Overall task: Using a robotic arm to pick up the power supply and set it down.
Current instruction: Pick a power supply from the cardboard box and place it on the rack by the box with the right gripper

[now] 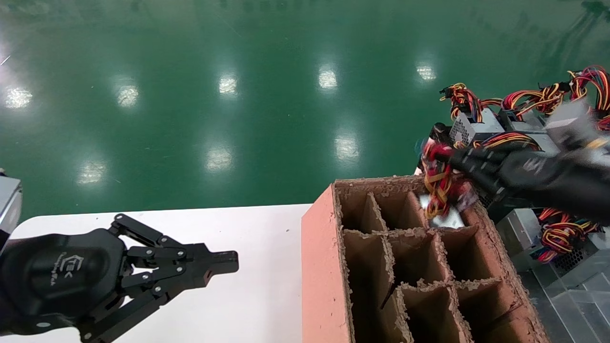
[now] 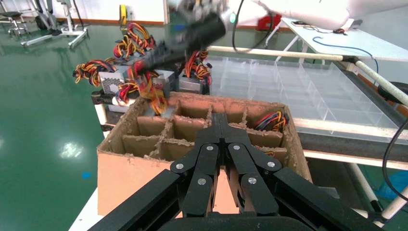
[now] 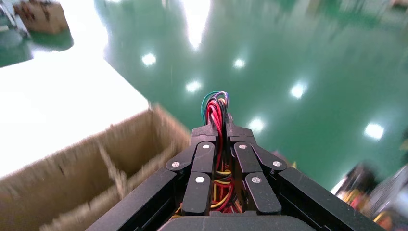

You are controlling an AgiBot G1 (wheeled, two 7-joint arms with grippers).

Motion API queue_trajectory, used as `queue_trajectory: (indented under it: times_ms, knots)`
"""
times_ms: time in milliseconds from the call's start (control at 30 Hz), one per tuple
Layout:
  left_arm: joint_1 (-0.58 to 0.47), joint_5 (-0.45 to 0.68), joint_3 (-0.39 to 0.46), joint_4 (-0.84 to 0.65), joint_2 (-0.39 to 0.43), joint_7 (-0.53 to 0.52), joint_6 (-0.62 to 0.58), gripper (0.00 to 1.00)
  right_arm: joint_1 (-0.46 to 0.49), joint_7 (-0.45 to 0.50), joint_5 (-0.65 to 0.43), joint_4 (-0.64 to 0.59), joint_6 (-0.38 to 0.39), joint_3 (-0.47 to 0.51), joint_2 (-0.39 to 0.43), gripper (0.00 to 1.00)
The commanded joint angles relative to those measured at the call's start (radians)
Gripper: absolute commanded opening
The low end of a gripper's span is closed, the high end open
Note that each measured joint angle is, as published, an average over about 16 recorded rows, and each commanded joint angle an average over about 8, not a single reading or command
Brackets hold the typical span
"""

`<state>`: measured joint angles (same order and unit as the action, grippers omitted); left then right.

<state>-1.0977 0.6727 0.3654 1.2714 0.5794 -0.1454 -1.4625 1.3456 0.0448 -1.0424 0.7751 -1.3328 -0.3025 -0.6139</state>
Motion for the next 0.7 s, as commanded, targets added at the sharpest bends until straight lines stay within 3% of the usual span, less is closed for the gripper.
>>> queue_trajectory:
  times_ms: [33, 433, 700]
  knots:
    - [0.000, 0.000, 0.000, 0.000, 0.000, 0.000, 0.000, 0.00, 0.002, 0.009, 0.031, 0.035, -0.013, 0.020, 0.021, 0.00]
    - [0.000, 0.000, 0.000, 0.000, 0.000, 0.000, 0.000, 0.00, 0.062, 0.139, 0.165, 0.309, 0.035, 0.166, 0.242, 0.00]
    - [0.000, 0.000, 0.000, 0.000, 0.000, 0.000, 0.000, 0.00, 0.060, 0.247, 0.235, 0.387, -0.009, 0.234, 0.429, 0.00]
